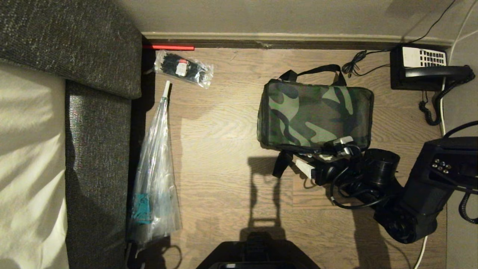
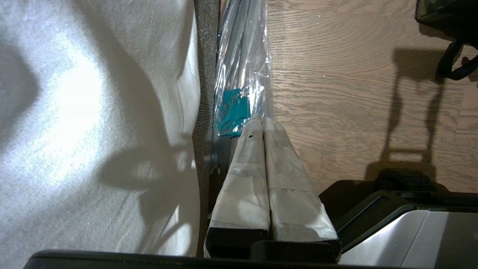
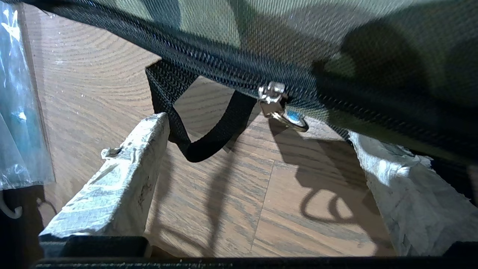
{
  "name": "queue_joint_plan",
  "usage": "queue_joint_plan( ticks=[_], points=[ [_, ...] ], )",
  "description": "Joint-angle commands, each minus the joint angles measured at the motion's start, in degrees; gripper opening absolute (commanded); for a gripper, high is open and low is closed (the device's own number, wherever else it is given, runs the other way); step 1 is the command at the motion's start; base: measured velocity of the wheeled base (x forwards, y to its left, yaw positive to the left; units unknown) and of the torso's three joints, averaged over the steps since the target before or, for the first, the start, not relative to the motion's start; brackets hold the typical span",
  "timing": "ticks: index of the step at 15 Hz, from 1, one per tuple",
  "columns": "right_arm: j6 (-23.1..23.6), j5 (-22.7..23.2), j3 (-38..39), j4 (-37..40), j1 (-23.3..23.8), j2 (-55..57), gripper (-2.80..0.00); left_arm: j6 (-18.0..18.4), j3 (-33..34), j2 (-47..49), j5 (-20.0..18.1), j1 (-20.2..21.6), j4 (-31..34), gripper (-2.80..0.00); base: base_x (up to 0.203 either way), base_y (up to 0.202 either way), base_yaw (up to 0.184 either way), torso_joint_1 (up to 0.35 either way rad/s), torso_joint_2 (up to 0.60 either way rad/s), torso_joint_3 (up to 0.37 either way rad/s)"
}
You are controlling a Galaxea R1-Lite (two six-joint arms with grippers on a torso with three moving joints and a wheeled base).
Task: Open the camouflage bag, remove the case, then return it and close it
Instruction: Open the top of the storage box
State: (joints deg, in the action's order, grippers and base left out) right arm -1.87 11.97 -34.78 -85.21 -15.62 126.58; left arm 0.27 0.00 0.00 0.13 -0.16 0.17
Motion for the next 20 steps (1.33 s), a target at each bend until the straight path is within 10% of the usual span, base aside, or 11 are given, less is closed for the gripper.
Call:
queue_joint_plan(
  ticks=[1, 5, 6, 20],
  points=[
    [-0.36, 0.15, -0.4, -0.92, -0.03, 0.73, 0.0, 0.0, 0.09, 0.0, 0.04, -0.02, 0.01, -2.8, 0.0, 0.0, 0.0, 0.0, 0.0, 0.0],
    [-0.65, 0.07, -0.68, -2.45, -0.06, 1.93, 0.0, 0.0, 0.09, 0.0, 0.04, -0.02, 0.01, -2.8, 0.0, 0.0, 0.0, 0.0, 0.0, 0.0],
    [-0.47, 0.15, -0.73, -2.45, -0.12, 2.11, -2.8, 0.0, 0.09, 0.0, 0.04, -0.02, 0.01, -2.8, 0.0, 0.0, 0.0, 0.0, 0.0, 0.0],
    [0.56, -0.98, 0.35, -2.45, -0.29, 2.74, -2.8, 0.0, 0.09, 0.0, 0.04, -0.02, 0.01, -2.8, 0.0, 0.0, 0.0, 0.0, 0.0, 0.0]
  ],
)
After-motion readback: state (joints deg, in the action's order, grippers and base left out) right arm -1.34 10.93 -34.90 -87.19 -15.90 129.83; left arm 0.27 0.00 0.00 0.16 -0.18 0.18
